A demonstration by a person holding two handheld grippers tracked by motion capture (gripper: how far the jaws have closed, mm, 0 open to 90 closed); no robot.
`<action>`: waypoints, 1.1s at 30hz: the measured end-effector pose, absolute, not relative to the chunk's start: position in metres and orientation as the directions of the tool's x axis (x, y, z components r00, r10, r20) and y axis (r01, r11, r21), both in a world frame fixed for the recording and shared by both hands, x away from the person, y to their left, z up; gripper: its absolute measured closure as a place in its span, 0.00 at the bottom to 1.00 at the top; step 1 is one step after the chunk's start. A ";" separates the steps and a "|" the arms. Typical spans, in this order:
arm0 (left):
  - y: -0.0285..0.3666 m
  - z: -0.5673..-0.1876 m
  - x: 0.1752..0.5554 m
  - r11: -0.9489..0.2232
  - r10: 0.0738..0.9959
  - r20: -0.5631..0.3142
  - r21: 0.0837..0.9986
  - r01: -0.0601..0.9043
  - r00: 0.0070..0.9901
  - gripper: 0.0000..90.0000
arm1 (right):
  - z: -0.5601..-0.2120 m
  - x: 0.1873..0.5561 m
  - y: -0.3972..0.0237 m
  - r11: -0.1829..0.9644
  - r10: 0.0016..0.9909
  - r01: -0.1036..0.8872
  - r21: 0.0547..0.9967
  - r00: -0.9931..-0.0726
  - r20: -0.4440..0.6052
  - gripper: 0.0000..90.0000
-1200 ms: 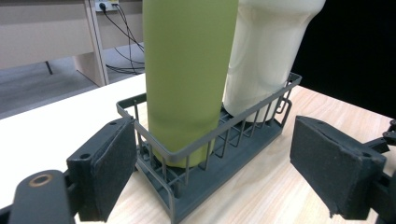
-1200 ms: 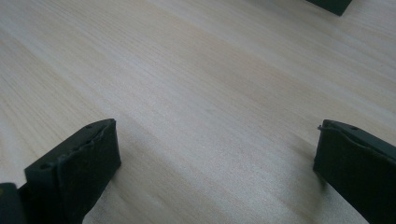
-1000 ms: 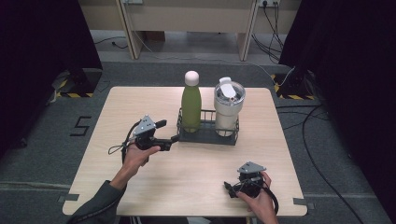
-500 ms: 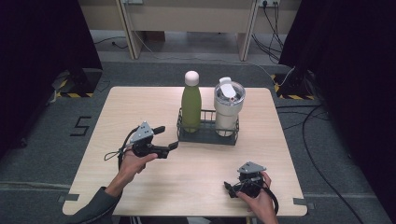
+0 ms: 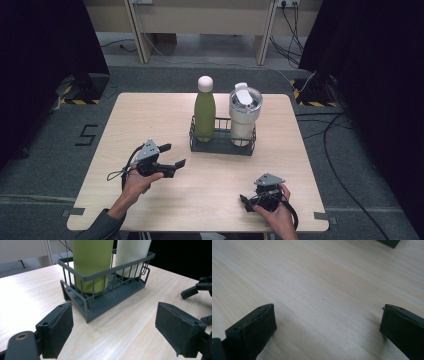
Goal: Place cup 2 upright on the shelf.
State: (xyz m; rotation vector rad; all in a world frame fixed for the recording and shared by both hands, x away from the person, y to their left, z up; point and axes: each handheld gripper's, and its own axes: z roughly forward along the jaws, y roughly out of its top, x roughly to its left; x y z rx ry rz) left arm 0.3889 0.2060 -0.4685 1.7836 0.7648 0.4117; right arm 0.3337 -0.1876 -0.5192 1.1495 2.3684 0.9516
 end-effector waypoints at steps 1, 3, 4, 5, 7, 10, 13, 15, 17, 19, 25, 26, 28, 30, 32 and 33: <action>0.207 -0.470 0.388 -0.195 0.676 -0.092 0.934 0.298 0.731 0.16 | -0.519 0.334 -0.188 0.448 0.789 0.560 0.696 -0.615 -0.013 0.01; 0.208 -0.473 0.387 -0.198 0.677 -0.094 0.932 0.304 0.730 0.16 | -0.519 0.334 -0.188 0.448 0.789 0.561 0.696 -0.614 -0.013 0.01; 0.209 -0.474 0.386 -0.199 0.677 -0.094 0.931 0.305 0.730 0.16 | -0.519 0.334 -0.188 0.448 0.789 0.561 0.696 -0.614 -0.013 0.01; 0.210 -0.475 0.386 -0.204 0.679 -0.091 0.930 0.307 0.728 0.16 | -0.519 0.334 -0.188 0.448 0.789 0.561 0.696 -0.614 -0.013 0.01; 0.211 -0.478 0.384 -0.207 0.678 -0.095 0.927 0.313 0.729 0.16 | -0.519 0.334 -0.188 0.447 0.789 0.561 0.697 -0.614 -0.013 0.01; 0.213 -0.481 0.381 -0.215 0.676 -0.094 0.923 0.318 0.731 0.16 | -0.519 0.334 -0.188 0.448 0.789 0.561 0.696 -0.614 -0.013 0.01; 0.216 -0.485 0.378 -0.221 0.676 -0.099 0.918 0.329 0.731 0.16 | -0.519 0.334 -0.188 0.448 0.789 0.561 0.696 -0.614 -0.013 0.01; 0.219 -0.489 0.375 -0.225 0.676 -0.103 0.914 0.338 0.729 0.16 | -0.519 0.334 -0.188 0.448 0.789 0.561 0.697 -0.614 -0.013 0.01; 0.221 -0.492 0.373 -0.229 0.679 -0.107 0.909 0.348 0.726 0.16 | -0.519 0.334 -0.188 0.447 0.790 0.561 0.696 -0.614 -0.013 0.01; 0.224 -0.495 0.371 -0.233 0.681 -0.109 0.905 0.356 0.724 0.16 | -0.519 0.334 -0.188 0.448 0.790 0.561 0.697 -0.613 -0.013 0.01; 0.227 -0.498 0.367 -0.240 0.683 -0.114 0.898 0.369 0.721 0.16 | -0.519 0.334 -0.188 0.447 0.790 0.561 0.696 -0.613 -0.013 0.01; 0.227 -0.499 0.366 -0.242 0.684 -0.112 0.897 0.369 0.721 0.16 | -0.519 0.334 -0.188 0.447 0.790 0.561 0.696 -0.613 -0.013 0.01; 0.227 -0.500 0.364 -0.251 0.685 -0.103 0.896 0.367 0.721 0.16 | -0.519 0.334 -0.187 0.447 0.790 0.561 0.697 -0.613 -0.013 0.01; 0.227 -0.502 0.361 -0.262 0.681 -0.099 0.892 0.368 0.726 0.16 | -0.519 0.334 -0.188 0.447 0.790 0.561 0.696 -0.613 -0.013 0.01; 0.226 -0.503 0.358 -0.272 0.680 -0.094 0.889 0.369 0.727 0.16 | -0.519 0.334 -0.187 0.447 0.790 0.561 0.697 -0.613 -0.013 0.01; 0.226 -0.504 0.356 -0.281 0.679 -0.087 0.887 0.367 0.729 0.16 | -0.519 0.334 -0.187 0.447 0.790 0.561 0.697 -0.613 -0.013 0.01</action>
